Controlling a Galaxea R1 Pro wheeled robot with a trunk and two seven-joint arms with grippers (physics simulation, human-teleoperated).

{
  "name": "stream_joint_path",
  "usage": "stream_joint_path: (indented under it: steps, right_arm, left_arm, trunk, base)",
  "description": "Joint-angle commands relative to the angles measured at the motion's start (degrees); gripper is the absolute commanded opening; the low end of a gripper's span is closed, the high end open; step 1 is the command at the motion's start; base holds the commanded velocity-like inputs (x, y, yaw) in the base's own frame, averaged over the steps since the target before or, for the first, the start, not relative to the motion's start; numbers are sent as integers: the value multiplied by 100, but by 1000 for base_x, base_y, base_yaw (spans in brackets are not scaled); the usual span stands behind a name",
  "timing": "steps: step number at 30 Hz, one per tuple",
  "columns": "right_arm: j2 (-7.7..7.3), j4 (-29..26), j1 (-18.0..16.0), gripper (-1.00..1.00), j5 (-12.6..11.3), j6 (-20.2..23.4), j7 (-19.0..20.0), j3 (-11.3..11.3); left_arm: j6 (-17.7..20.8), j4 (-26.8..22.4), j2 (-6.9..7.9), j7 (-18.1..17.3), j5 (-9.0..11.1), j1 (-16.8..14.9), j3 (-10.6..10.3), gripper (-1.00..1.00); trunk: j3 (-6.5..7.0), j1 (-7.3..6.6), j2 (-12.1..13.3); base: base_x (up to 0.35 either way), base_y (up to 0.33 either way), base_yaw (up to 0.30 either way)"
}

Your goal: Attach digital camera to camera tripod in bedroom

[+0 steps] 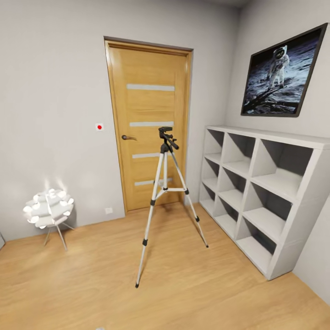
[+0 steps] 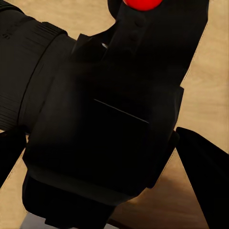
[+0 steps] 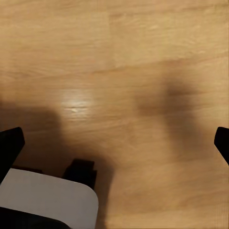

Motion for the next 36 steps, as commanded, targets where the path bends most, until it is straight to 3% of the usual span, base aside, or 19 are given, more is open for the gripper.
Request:
stream_joint_path:
  steps: [1,36]
  right_arm:
    - [-7,18,-9,100,41,-40,4,16]
    - [-3,18,-9,100,39,19,-66,16]
  left_arm:
    - [3,-4,3,8,-3,-2,41,-100]
    - [12,-3,7,9,-2,-2,41,-100]
  trunk:
    - [-6,3,-3]
    - [-6,3,-3]
  base:
    - [303,185,-8]
    - [309,157,-1]
